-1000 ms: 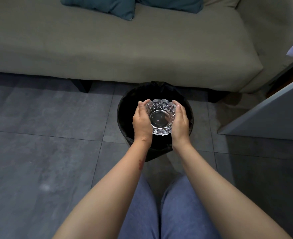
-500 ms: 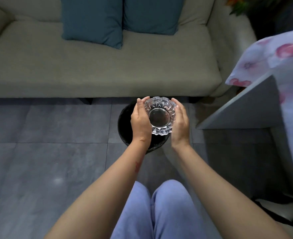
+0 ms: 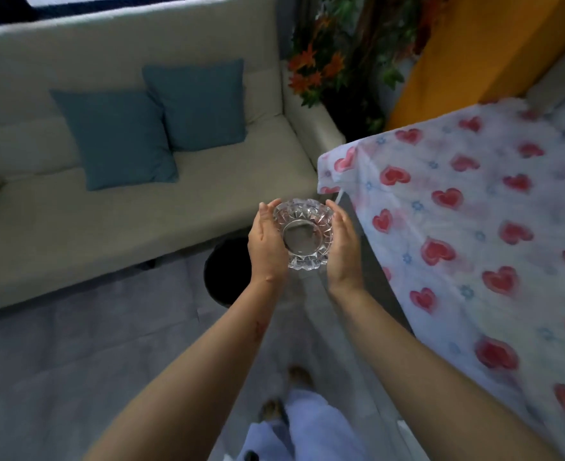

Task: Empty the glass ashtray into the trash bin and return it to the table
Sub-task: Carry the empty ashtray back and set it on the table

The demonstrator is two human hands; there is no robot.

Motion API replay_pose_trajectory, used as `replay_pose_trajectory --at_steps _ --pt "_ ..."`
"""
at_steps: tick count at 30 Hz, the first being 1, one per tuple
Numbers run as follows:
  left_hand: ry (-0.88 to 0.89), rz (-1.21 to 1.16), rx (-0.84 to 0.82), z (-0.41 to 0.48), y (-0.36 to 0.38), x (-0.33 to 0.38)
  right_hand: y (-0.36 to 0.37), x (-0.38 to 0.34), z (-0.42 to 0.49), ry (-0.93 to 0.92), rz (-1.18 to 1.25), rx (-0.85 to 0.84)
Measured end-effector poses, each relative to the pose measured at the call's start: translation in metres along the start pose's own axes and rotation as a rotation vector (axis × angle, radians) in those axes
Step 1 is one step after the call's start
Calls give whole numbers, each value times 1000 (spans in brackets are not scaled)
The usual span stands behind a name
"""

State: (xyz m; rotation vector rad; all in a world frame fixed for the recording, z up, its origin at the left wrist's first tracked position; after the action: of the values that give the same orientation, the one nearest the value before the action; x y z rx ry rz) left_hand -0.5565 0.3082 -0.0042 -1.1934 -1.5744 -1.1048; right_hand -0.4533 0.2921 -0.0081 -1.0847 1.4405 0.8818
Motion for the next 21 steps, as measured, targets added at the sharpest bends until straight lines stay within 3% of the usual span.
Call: replay_pose_trajectory --at_steps 6,14,21 --pt "-2 15 -214 -48 71 19 -79 -31 -32 -17 38 192" --pt "-37 157 -637 -120 193 6 -218 -37 -74 -18 80 515" --pt "-143 224 -820 -193 308 -20 -347 -30 -107 5 130 738"
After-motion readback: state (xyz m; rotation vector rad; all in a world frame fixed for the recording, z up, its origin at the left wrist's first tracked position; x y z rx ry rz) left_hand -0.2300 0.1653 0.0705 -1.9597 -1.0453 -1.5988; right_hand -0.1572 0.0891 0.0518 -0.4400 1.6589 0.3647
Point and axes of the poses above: each hand's wrist, its own z-axis towards the middle knuckle, its own y-axis out of the palm, x = y × z, the point moved 1 cm from there along z, towards the middle knuckle, and after that the axes turned 7 degrees about -x, right-handed, at the moved point
